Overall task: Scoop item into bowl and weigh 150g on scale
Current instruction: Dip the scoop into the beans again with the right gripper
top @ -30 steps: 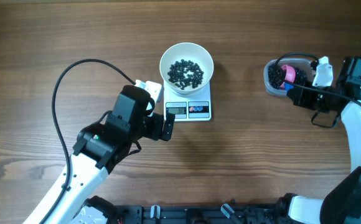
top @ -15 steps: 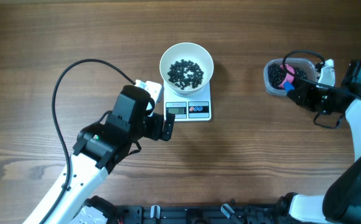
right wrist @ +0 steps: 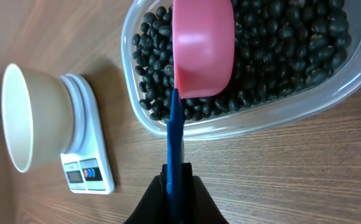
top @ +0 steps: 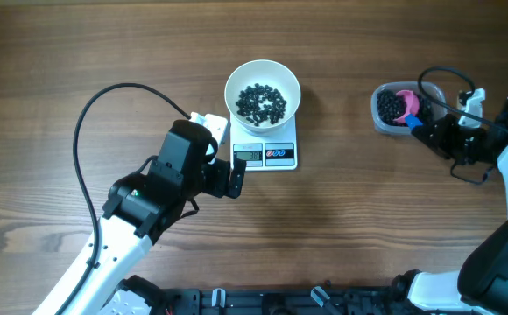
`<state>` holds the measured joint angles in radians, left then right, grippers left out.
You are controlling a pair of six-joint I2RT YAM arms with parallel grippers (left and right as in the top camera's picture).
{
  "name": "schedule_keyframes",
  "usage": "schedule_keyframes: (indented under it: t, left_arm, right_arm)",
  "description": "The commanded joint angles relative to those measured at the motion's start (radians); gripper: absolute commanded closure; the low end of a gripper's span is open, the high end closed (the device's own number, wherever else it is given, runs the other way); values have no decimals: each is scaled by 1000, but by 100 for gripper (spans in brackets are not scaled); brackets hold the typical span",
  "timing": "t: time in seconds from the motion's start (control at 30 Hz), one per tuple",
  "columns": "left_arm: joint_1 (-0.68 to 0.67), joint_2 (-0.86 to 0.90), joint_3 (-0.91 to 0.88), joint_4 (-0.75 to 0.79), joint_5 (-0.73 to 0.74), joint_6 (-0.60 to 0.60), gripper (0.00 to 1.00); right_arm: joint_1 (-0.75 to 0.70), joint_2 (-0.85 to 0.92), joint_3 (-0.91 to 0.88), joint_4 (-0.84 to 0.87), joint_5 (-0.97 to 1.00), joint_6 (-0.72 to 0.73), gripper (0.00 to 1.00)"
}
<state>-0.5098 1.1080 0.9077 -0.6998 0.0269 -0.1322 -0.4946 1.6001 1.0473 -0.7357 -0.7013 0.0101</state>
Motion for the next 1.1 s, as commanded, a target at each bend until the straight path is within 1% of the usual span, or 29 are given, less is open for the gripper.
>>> schedule_keyframes:
  t: [0.0, 0.13, 0.6, 0.83, 0.97, 1.07]
  left_arm:
    - [-5, 1, 3, 0, -6, 20, 0]
    - [-5, 1, 3, 0, -6, 20, 0]
    - [-5, 1, 3, 0, -6, 20, 0]
    - [-5, 1, 3, 0, -6, 20, 0]
    - [-5, 1, 3, 0, -6, 20, 0]
    - [-5, 1, 3, 0, -6, 20, 0]
  right_arm:
    - [-11, 13, -9, 9, -98, 68, 96]
    - [-11, 13, -9, 14, -157, 68, 96]
    - [-16, 13, -9, 13, -173, 101, 96]
    - [-66, 13, -9, 9, -185, 98, 96]
    - [-103, 13, -9, 0, -213, 93, 96]
    - [-124, 13, -9, -14, -262, 62, 96]
